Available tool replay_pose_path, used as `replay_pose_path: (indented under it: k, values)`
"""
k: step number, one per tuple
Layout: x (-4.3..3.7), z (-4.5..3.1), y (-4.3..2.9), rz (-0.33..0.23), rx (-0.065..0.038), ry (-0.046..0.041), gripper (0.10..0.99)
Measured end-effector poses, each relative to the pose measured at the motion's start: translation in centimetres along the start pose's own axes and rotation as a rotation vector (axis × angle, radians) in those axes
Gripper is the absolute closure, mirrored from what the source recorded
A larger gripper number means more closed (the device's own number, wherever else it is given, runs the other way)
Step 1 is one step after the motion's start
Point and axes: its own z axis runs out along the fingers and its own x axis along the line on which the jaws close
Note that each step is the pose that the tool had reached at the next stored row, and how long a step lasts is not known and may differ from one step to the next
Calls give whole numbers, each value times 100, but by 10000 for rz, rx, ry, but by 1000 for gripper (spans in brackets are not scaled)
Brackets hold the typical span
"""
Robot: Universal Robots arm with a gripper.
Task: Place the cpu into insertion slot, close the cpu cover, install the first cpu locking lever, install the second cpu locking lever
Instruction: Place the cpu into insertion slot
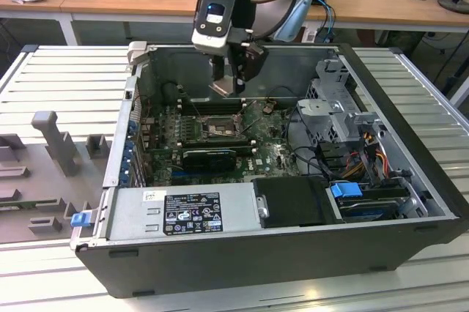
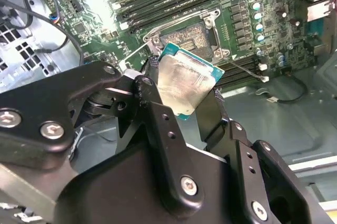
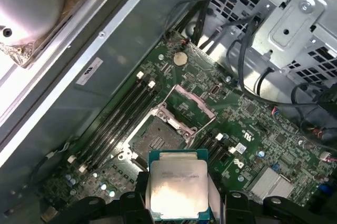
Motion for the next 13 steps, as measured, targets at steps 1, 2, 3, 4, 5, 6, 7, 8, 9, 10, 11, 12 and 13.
replay_pose_path:
  k: [1,2,3,4,5,6,7,8,9,10,11,12,13]
  values:
    - [0,16,-1,100,-2,-8,557]
    - [0,41,-4,414,-6,-32,557]
    - [-1,60,-5,721,-11,-55,557]
    - [-1,70,-5,910,-13,-70,557]
    - [-1,83,-6,1176,-17,-90,557]
    - [-1,95,-7,1403,-22,-107,557]
    - [-1,103,-8,1566,-23,-121,557]
    - [-2,115,-9,1822,-27,-140,557]
    - [-2,129,-10,2191,-31,-168,557]
    - [-2,135,-10,2336,-34,-180,557]
    - [-2,145,-11,2635,-38,-203,557]
    - [-2,152,-12,2872,-42,-221,557]
    - [-2,156,-12,3017,-44,-233,557]
